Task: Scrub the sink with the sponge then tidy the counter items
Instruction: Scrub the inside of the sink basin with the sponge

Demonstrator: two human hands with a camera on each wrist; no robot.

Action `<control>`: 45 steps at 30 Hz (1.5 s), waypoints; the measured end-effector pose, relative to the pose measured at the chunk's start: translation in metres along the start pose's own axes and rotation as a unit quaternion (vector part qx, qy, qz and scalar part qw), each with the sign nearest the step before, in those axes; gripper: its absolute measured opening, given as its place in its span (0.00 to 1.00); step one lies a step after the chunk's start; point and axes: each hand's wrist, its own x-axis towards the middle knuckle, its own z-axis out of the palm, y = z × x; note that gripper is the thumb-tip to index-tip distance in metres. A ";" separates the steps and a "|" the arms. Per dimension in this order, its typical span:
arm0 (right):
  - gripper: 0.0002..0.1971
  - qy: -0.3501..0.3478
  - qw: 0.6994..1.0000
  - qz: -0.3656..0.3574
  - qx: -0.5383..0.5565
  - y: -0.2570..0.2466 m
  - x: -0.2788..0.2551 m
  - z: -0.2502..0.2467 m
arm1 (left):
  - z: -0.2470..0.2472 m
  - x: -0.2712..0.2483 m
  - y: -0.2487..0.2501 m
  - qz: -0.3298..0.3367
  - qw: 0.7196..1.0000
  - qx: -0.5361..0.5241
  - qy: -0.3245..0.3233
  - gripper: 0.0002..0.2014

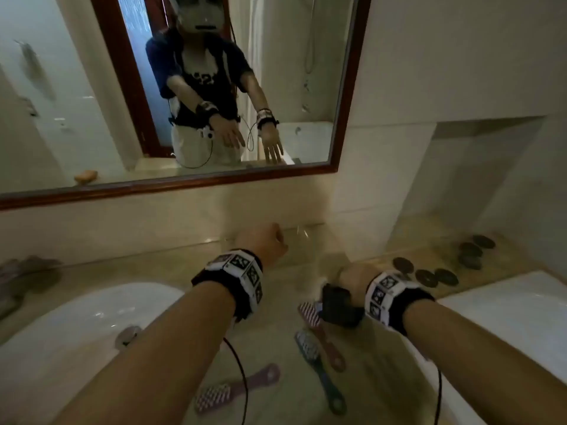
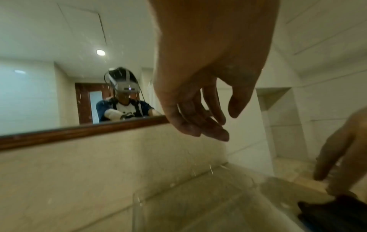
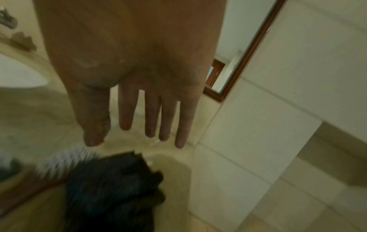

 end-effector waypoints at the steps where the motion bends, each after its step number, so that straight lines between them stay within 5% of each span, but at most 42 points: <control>1: 0.14 -0.028 1.000 -0.003 0.008 0.003 0.009 0.013 | 0.007 0.004 -0.002 -0.011 1.000 0.009 -0.026 0.14; 5: 0.30 -0.084 0.994 -0.061 -0.018 0.006 0.016 0.037 | 0.045 0.020 -0.018 -0.040 0.996 0.012 -0.077 0.13; 11: 0.50 -0.129 0.991 -0.032 -0.022 0.002 0.037 0.065 | 0.073 0.029 -0.030 -0.063 0.991 -0.003 -0.116 0.13; 15: 0.34 -0.144 0.989 -0.008 0.044 0.004 0.051 0.055 | 0.080 0.024 -0.039 -0.069 0.989 -0.021 -0.128 0.13; 20: 0.07 -0.062 0.987 0.000 0.146 0.005 0.051 0.019 | 0.065 0.008 -0.060 -0.027 0.996 -0.029 -0.081 0.14; 25: 0.18 0.020 0.974 -0.051 0.218 -0.035 0.039 -0.051 | 0.030 -0.018 -0.093 0.018 0.995 -0.100 -0.007 0.21; 30: 0.13 0.031 0.932 -0.152 0.329 -0.127 0.027 -0.101 | -0.003 -0.056 -0.134 -0.023 0.968 -0.247 -0.043 0.40; 34: 0.12 -0.016 0.909 -0.230 0.347 -0.211 0.027 -0.112 | -0.030 -0.084 -0.190 -0.070 0.923 -0.378 -0.022 0.31; 42: 0.16 -0.047 0.886 -0.189 0.421 -0.354 0.050 -0.094 | -0.080 -0.144 -0.318 -0.121 0.960 -0.252 -0.001 0.10; 45: 0.19 0.005 0.952 -0.181 0.245 -0.377 0.068 -0.080 | -0.090 -0.160 -0.370 -0.151 0.979 -0.138 -0.005 0.15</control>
